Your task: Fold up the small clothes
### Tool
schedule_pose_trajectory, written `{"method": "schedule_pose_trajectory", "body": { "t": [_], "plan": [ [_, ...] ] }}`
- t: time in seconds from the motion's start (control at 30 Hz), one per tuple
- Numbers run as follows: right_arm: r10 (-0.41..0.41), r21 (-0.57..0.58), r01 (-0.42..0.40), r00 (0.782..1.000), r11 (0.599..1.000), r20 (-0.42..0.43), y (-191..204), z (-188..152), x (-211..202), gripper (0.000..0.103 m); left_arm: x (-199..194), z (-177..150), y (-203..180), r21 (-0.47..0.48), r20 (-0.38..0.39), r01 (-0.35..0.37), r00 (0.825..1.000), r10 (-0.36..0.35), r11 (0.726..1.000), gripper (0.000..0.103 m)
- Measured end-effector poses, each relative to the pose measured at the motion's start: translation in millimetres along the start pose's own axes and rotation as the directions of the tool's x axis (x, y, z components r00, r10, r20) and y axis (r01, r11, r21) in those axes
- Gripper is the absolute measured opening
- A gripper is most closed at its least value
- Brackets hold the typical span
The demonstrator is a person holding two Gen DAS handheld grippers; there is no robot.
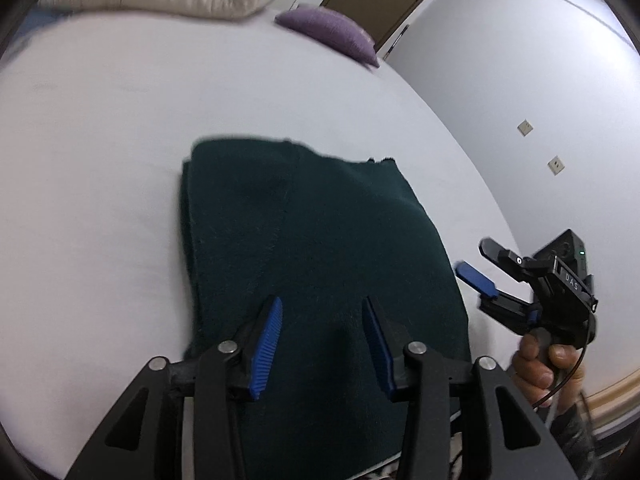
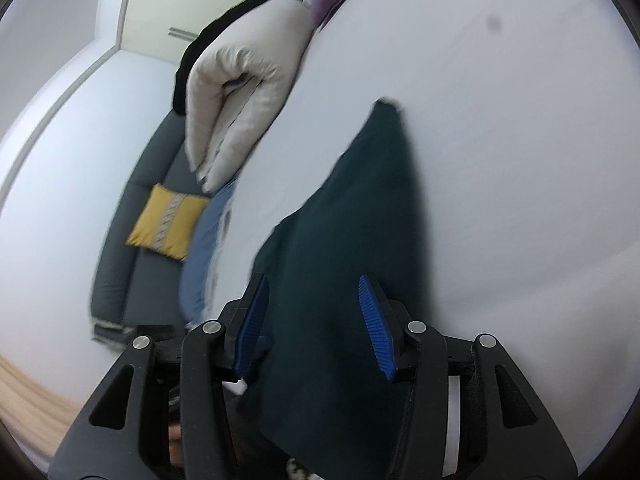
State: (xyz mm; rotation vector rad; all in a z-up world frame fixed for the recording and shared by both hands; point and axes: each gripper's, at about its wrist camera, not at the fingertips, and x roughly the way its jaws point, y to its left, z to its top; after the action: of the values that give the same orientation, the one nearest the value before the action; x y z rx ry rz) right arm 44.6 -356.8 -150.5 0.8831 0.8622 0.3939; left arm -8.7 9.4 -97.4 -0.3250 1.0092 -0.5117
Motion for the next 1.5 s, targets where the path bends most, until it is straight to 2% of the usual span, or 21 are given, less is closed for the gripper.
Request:
{"method": "schedule_pose_trajectory", "body": {
  "t": [0.1, 0.2, 0.27, 0.33, 0.4, 0.43, 0.5, 0.57, 0.63, 0.67, 0.73, 0.87, 0.97, 1.0, 1.07, 1.13, 1.17, 1.27, 1.37, 1.43, 1.5],
  "plan": [
    [-0.081, -0.043, 0.084, 0.995, 0.996, 0.059, -1.5, -7.3, -28.8, 0.05, -27.4, -5.3, -15.6, 0.071, 0.103, -0.114, 0.989, 0.106, 0.991, 0.07],
    [-0.181, -0.131, 0.198, 0.975, 0.971, 0.13, 8.9, -17.3, -63.2, 0.053, -58.0, -9.6, -35.1, 0.133, 0.234, -0.228, 0.953, 0.193, 0.964, 0.079],
    [-0.222, -0.193, 0.254, 0.96, 0.948, 0.17, 17.6, -27.7, -84.3, 0.053, -77.3, -12.1, -47.7, 0.156, 0.307, -0.289, 0.923, 0.232, 0.945, 0.081],
    [-0.265, -0.241, 0.314, 0.94, 0.918, 0.215, 32.6, -37.6, -98.9, 0.053, -95.7, -15.3, -58.3, 0.163, 0.378, -0.343, 0.888, 0.262, 0.925, 0.091],
    [-0.289, -0.277, 0.356, 0.923, 0.892, 0.254, 48.2, -45.8, -109.5, 0.055, -114.3, -20.4, -67.5, 0.157, 0.459, -0.406, 0.837, 0.297, 0.901, 0.103],
    [-0.302, -0.298, 0.379, 0.913, 0.876, 0.274, 57.1, -50.4, -113.9, 0.058, -121.6, -21.1, -70.8, 0.154, 0.497, -0.432, 0.811, 0.309, 0.888, 0.103],
    [-0.322, -0.33, 0.42, 0.894, 0.845, 0.313, 73.7, -60.0, -122.4, 0.069, -135.0, -27.0, -80.9, 0.151, 0.571, -0.502, 0.747, 0.339, 0.852, 0.103],
    [-0.349, -0.351, 0.479, 0.859, 0.804, 0.373, 91.0, -70.6, -130.0, 0.087, -141.9, -28.1, -86.4, 0.142, 0.612, -0.568, 0.694, 0.379, 0.811, 0.103],
    [-0.358, -0.358, 0.517, 0.832, 0.778, 0.423, 106.0, -81.3, -137.8, 0.095, -146.7, -32.5, -93.4, 0.129, 0.645, -0.634, 0.638, 0.421, 0.762, 0.103],
    [-0.364, -0.362, 0.539, 0.816, 0.76, 0.45, 112.1, -86.3, -140.1, 0.098, -149.2, -34.0, -96.1, 0.119, 0.656, -0.656, 0.615, 0.437, 0.745, 0.103],
    [-0.365, -0.375, 0.559, 0.801, 0.74, 0.475, 124.5, -94.1, -142.6, 0.099, -155.7, -37.0, -98.6, 0.1, 0.676, -0.668, 0.589, 0.443, 0.737, 0.103],
    [-0.359, -0.38, 0.587, 0.775, 0.715, 0.52, 143.4, -111.0, -150.4, 0.103, -171.3, -39.9, -97.2, 0.095, 0.714, -0.619, 0.588, 0.38, 0.78, 0.103],
    [-0.353, -0.399, 0.596, 0.769, 0.697, 0.533, 152.5, -122.2, -155.0, 0.103, -176.6, -40.1, -98.0, 0.089, 0.74, -0.642, 0.554, 0.381, 0.761, 0.103],
    [-0.354, -0.41, 0.601, 0.768, 0.686, 0.534, 154.1, -125.5, -155.5, 0.103, -176.2, -38.9, -98.5, 0.097, 0.728, -0.649, 0.563, 0.391, 0.754, 0.103],
    [-0.36, -0.421, 0.611, 0.764, 0.67, 0.536, 157.7, -131.8, -156.4, 0.103, -169.8, -32.6, -96.5, 0.136, 0.687, -0.661, 0.6, 0.411, 0.738, 0.103],
    [-0.368, -0.42, 0.622, 0.756, 0.661, 0.541, 159.7, -136.9, -156.7, 0.103, -164.9, -34.2, -94.5, 0.133, 0.685, -0.677, 0.591, 0.427, 0.724, 0.103],
    [-0.372, -0.421, 0.627, 0.754, 0.656, 0.542, 160.9, -138.8, -156.2, 0.103, -161.7, -32.9, -91.7, 0.133, 0.67, -0.676, 0.601, 0.437, 0.725, 0.103],
    [-0.39, -0.435, 0.619, 0.768, 0.654, 0.508, 162.1, -136.3, -148.4, 0.103, -146.8, -27.2, -81.6, 0.14, 0.588, -0.661, 0.655, 0.475, 0.737, 0.103],
    [-0.436, -0.416, 0.616, 0.778, 0.669, 0.452, 157.9, -134.5, -141.9, 0.103, -131.2, -23.6, -69.2, 0.125, 0.496, -0.652, 0.694, 0.522, 0.748, 0.103],
    [-0.463, -0.394, 0.622, 0.775, 0.676, 0.431, 152.7, -131.0, -136.7, 0.103, -121.4, -24.6, -59.3, 0.121, 0.424, -0.614, 0.743, 0.518, 0.78, 0.103],
    [-0.486, -0.367, 0.63, 0.769, 0.684, 0.416, 147.1, -129.3, -133.3, 0.103, -113.2, -27.0, -53.1, 0.114, 0.379, -0.609, 0.757, 0.532, 0.785, 0.103]
  ]
}}
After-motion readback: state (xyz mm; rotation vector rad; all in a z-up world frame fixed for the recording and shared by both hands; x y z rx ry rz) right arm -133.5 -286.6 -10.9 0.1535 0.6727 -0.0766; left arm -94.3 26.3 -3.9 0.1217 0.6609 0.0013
